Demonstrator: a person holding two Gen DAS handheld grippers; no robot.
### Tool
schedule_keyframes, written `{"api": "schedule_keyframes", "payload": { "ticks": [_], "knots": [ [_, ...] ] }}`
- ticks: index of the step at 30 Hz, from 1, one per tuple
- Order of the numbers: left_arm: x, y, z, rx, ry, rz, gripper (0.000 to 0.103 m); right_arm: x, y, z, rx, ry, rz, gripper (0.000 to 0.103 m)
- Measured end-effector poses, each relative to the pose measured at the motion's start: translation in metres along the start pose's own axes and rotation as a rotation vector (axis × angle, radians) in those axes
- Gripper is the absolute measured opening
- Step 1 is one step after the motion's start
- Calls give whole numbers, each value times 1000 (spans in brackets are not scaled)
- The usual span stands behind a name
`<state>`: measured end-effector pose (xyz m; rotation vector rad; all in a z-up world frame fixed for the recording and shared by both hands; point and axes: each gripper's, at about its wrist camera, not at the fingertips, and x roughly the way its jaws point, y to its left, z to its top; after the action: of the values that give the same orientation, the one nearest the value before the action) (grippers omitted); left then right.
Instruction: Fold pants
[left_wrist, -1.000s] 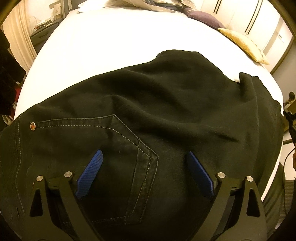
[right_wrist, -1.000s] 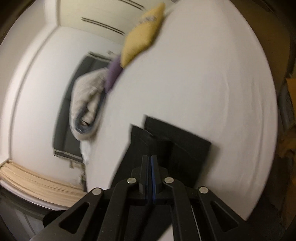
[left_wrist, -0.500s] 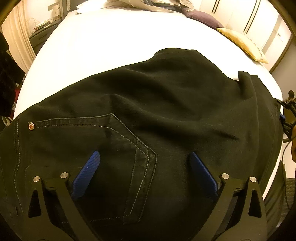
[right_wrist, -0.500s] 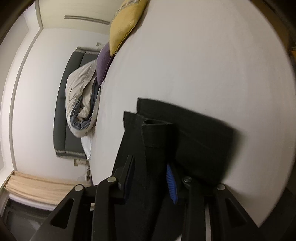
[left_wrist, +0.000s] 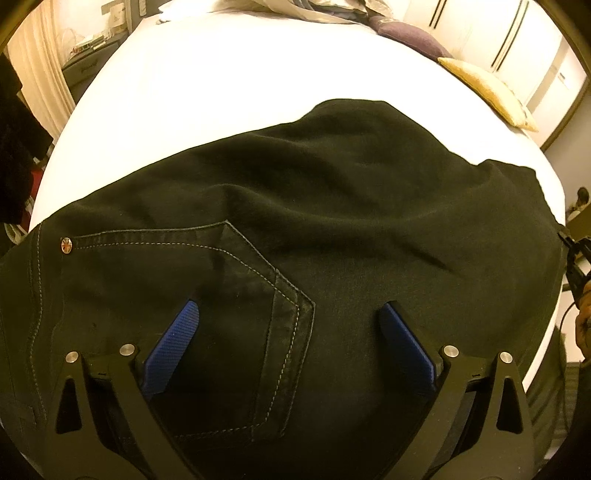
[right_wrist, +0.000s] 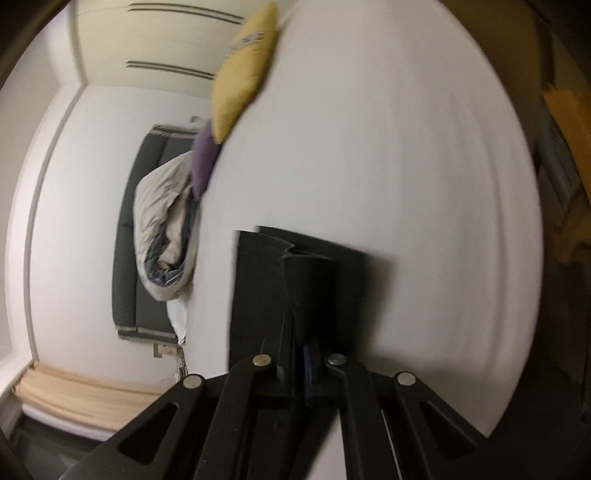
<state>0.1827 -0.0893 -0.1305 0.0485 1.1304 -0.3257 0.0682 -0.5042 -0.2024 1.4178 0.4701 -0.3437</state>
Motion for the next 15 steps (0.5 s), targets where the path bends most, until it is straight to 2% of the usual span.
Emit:
{"api": "schedule_keyframes", "payload": {
  "ticks": [4, 8, 15],
  "knots": [
    [-2, 4, -1, -17, -3, -4, 100, -7, 0, -3, -7, -22, 7, 4],
    [-2, 7, -2, -16, -7, -1, 100, -10, -17, 0, 20, -59, 12, 3],
    [-8, 17, -4, -52, -24, -25, 100, -11, -18, 4, -23, -40, -13, 2]
  ]
}}
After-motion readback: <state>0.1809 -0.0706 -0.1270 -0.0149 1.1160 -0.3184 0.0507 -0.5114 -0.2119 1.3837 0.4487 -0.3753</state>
